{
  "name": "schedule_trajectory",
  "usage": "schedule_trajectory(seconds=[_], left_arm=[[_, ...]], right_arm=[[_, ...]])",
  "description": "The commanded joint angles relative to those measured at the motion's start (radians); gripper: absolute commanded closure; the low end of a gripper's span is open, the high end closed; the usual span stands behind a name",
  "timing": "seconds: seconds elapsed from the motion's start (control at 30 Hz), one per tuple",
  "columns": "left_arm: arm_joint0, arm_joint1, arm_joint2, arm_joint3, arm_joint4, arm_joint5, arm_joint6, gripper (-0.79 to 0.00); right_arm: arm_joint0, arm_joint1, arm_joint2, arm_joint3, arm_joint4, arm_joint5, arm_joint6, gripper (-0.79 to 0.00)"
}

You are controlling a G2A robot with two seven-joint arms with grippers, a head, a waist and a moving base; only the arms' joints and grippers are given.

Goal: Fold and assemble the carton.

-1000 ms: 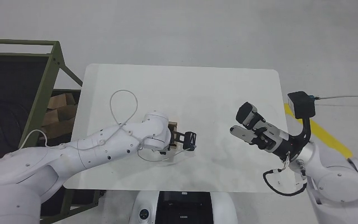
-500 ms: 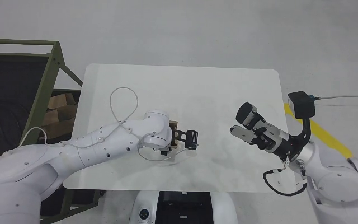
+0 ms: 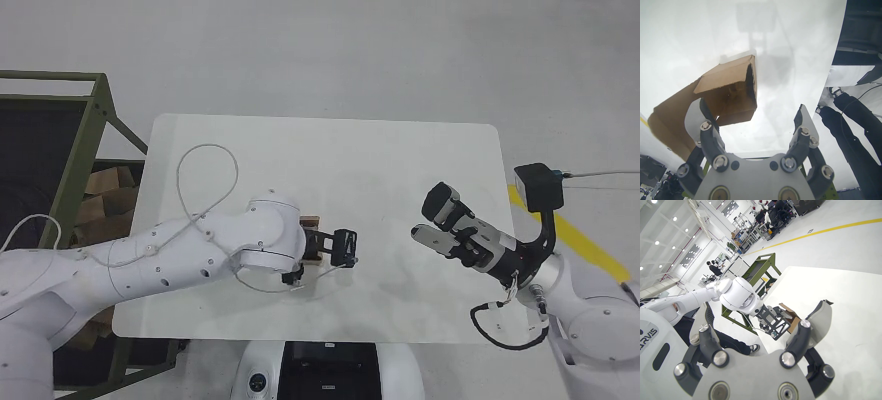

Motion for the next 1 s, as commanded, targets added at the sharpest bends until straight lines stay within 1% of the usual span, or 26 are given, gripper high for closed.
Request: schedule_trajectory(seconds=[0.0, 0.1, 0.17, 0.23, 0.37, 0.47, 0.5, 0.6, 0.67, 0.8, 0.97], left_arm=[[-0.020, 0.014, 0.000, -0.039, -0.010, 0.007, -0.006, -0.785], [-0.057, 0.041, -0.013, -0.101, -0.035, 0.017, -0.017, -0.785], [-0.065, 0.063, -0.046, -0.144, -0.049, 0.026, -0.025, -0.785], [-0.059, 0.089, -0.088, -0.189, -0.056, 0.043, -0.020, -0.785], [-0.018, 0.155, -0.188, -0.285, -0.039, 0.099, 0.009, -0.785], [0.036, 0.212, -0.279, -0.361, 0.009, 0.156, 0.042, -0.785], [0.057, 0.232, -0.310, -0.361, 0.030, 0.168, 0.055, -0.785], [0.129, 0.289, -0.408, -0.361, 0.125, 0.203, 0.128, -0.785], [0.204, 0.327, -0.463, -0.361, 0.182, 0.222, 0.207, -0.785], [0.383, 0.410, -0.587, -0.361, 0.257, 0.290, 0.362, -0.785], [0.631, 0.507, -0.732, -0.351, 0.276, 0.366, 0.557, -0.785]], right_arm=[[0.000, 0.000, 0.000, 0.000, 0.000, 0.000, 0.000, -0.785], [0.000, 0.000, 0.000, 0.000, 0.000, 0.000, 0.000, -0.785], [0.000, 0.000, 0.000, 0.000, 0.000, 0.000, 0.000, -0.785], [0.000, 0.000, 0.000, 0.000, 0.000, 0.000, 0.000, -0.785], [0.001, -0.002, -0.007, 0.012, -0.042, -0.017, -0.040, -0.785], [0.004, -0.003, -0.019, 0.024, -0.074, -0.047, -0.057, -0.785], [0.006, -0.003, -0.023, 0.029, -0.079, -0.060, -0.062, -0.785], [0.015, -0.004, -0.031, 0.040, -0.103, -0.099, -0.071, -0.785], [0.019, -0.004, -0.032, 0.044, -0.124, -0.111, -0.082, -0.785], [0.023, -0.006, -0.038, 0.041, -0.144, -0.133, -0.107, -0.785], [0.028, -0.006, -0.043, 0.033, -0.158, -0.136, -0.112, -0.785]])
